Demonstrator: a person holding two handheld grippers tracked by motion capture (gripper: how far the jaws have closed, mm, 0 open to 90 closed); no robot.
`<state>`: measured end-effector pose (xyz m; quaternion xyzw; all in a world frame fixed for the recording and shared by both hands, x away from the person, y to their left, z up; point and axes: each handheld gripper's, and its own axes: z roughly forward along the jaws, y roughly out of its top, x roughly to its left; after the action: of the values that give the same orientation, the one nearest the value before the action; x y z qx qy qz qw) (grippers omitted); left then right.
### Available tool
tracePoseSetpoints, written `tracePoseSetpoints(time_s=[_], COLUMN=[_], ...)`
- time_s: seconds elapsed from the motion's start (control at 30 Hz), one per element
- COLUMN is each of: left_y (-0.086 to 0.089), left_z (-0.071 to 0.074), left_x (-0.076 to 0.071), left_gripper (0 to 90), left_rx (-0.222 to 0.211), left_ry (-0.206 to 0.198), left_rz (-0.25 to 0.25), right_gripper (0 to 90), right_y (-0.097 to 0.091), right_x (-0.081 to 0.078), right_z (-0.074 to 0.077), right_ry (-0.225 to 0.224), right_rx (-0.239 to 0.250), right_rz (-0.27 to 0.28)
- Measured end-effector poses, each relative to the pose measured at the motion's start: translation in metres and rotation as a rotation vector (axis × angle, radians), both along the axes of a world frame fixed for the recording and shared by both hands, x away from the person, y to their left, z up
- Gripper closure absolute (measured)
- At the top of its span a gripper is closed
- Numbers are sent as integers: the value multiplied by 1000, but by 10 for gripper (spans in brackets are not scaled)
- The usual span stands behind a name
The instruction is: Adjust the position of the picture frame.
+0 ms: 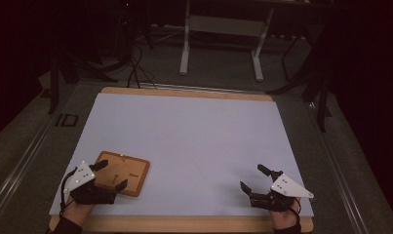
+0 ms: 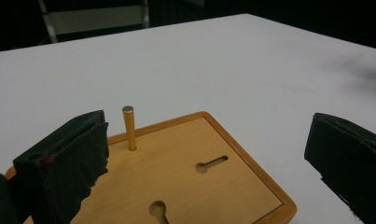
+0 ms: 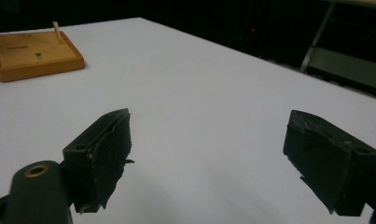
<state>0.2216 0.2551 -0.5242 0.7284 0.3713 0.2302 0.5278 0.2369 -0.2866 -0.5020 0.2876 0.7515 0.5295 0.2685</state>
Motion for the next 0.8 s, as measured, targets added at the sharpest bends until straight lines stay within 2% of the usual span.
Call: tracePoseSetpoints(time_s=[0.17,0.3,0.4,0.43,0.5,0.57,0.63,0.7,0.8], left_y=[-1,-4,-9,-9,-13,-17,-21,-24,-22], left_z=[0,1,3,3,5,9,12,15,20], left_x=[0,-2,-3,-3,-4,-4,-4,-3,1], left_gripper=[1,1,1,1,1,1,1,0,1], left_rx=[2,-1,15,15,14,-13,-3,9,-30], left_ry=[-1,-10,0,0,-19,3,32,49,58], left_rz=[-14,-54,-94,-94,-116,-134,-134,-107,-120], right_gripper=[139,137,137,137,137,137,137,136,136], right_y=[-1,-1,-1,-1,0,0,1,1,1], right_x=[0,0,0,0,1,2,2,2,1], right_z=[1,0,0,0,-1,-1,-1,-1,0], right_ry=[-16,-8,1,1,5,2,2,3,2], right_rx=[-8,0,1,1,1,1,1,4,17], right_rz=[-6,-11,-11,-11,-12,-9,-7,-3,-1])
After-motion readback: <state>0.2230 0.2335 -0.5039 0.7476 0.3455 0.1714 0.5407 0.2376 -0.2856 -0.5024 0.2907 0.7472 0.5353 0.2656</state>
